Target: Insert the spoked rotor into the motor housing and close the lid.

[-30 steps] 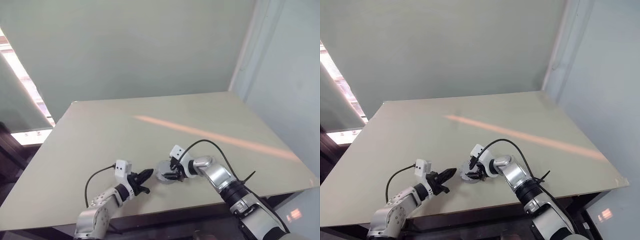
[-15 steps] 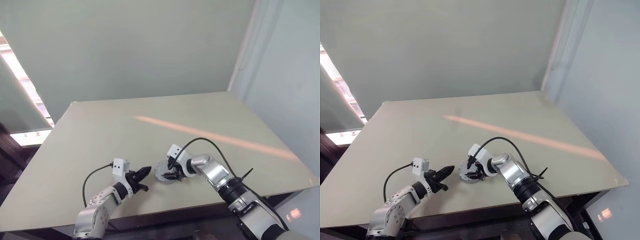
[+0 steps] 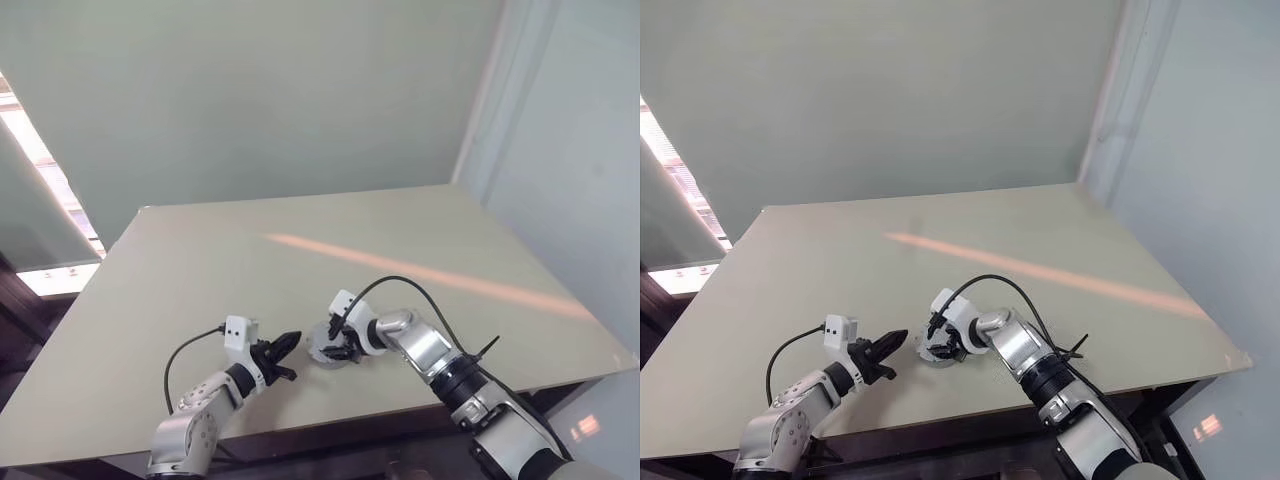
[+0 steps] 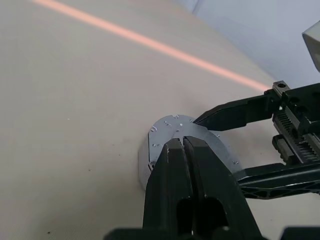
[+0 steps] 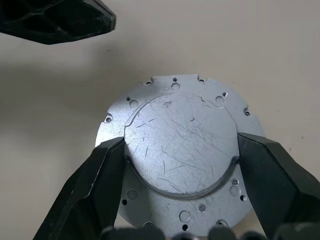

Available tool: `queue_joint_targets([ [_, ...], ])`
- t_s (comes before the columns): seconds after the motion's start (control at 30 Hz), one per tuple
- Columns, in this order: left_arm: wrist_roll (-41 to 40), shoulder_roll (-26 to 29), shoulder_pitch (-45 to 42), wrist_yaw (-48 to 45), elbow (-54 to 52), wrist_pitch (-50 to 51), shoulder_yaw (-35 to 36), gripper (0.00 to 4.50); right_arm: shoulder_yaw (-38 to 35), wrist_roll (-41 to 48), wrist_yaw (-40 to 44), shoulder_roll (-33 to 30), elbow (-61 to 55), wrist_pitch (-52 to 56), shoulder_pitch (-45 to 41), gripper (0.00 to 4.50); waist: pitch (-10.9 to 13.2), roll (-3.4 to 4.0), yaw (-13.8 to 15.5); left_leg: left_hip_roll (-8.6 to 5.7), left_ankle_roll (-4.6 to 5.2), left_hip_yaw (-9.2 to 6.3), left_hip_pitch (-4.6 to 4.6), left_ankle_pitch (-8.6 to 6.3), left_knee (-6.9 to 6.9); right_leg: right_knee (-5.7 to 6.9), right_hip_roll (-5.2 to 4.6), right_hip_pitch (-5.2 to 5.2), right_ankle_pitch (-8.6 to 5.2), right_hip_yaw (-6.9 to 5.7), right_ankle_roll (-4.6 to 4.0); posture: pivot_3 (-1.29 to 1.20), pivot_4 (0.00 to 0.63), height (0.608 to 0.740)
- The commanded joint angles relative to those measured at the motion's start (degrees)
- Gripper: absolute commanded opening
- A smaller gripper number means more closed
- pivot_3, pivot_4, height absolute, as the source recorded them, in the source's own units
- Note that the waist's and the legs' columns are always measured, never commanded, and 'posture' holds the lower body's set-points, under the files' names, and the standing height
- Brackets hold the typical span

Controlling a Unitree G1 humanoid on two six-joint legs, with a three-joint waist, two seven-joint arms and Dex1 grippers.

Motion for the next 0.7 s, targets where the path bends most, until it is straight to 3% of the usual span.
queue_joint_targets([
  [0.03, 0.3, -0.1, -1.0, 0.0, -0.7, -1.3, 0.4, 0.0, 4.2, -3.3, 0.2, -1.9, 4.2, 3.2, 2.4, 3.24, 0.0, -0.01, 0.0, 0.0, 0.0, 0.0, 0.0, 0.0, -0.04, -0.01, 0.0, 0.0, 0.0, 0.0, 0.0, 0.0, 0.0, 0.74],
  [0.7, 2.9, -1.7, -2.4, 0.7, 1.0, -2.8, -2.7, 0.0, 5.3, -3.6, 1.5, -2.7, 6.2, 1.8, 0.9, 3.24, 0.0, 0.02, 0.2, -0.04, 0.01, 0.0, 0.0, 0.01, -0.33, -0.1, -0.03, -0.09, -0.01, 0.0, -0.01, 0.0, 0.0, 0.74],
])
